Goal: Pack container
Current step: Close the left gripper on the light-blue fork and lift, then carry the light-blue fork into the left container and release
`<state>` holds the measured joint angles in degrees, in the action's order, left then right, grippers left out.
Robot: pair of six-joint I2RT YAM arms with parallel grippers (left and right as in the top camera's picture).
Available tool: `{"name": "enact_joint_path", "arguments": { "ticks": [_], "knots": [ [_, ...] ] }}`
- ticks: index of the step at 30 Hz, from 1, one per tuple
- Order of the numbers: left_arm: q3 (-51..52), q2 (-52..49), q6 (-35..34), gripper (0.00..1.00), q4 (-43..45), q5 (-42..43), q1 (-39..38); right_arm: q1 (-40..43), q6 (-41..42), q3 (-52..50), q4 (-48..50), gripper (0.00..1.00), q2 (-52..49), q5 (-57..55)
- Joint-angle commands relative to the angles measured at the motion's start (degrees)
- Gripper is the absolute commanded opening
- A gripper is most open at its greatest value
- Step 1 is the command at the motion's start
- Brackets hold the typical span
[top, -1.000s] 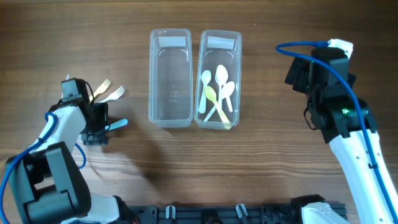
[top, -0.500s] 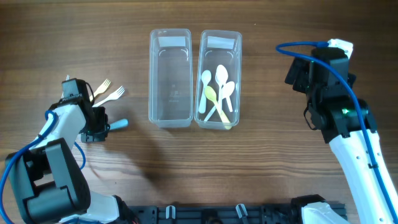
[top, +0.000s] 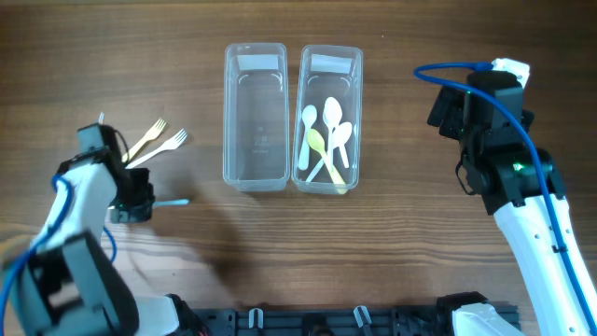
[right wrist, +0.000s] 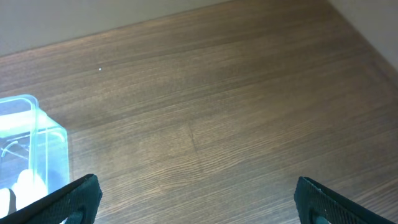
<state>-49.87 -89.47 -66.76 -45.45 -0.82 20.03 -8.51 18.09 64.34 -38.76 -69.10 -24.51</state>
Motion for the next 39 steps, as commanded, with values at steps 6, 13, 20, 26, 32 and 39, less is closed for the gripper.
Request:
{"name": "enact_joint_path", "arguments": {
  "ticks": [6,13,20,26,32,39],
  "knots": [
    [-3.52,26.53,18.32,0.04,3.80,3.80,-3.98,0.13,-0.07,0.81,0.15,1.00,-0.11,-1.33],
    [-3.50,29.40,43.34,0.04,19.06,7.15,-24.90,0.13,-0.07,0.81,0.15,1.00,-0.11,-1.33],
    [-3.50,15.43,50.10,0.04,27.45,5.29,-32.11,0.13,-0.07,0.81,0.15,1.00,-0.11,-1.33],
    [-3.52,8.96,50.12,0.61,30.23,5.18,-32.39,0.09,-0.04,0.81,0.15,1.00,-0.11,-0.94],
    [-3.52,14.91,48.48,0.80,27.76,-6.25,-30.03,0.09,-0.04,0.81,0.15,1.00,-0.11,-0.94],
    [-3.50,19.12,24.24,0.49,15.43,-16.15,-19.58,0.09,-0.02,0.81,0.15,1.00,-0.11,-0.94]
  ]
}}
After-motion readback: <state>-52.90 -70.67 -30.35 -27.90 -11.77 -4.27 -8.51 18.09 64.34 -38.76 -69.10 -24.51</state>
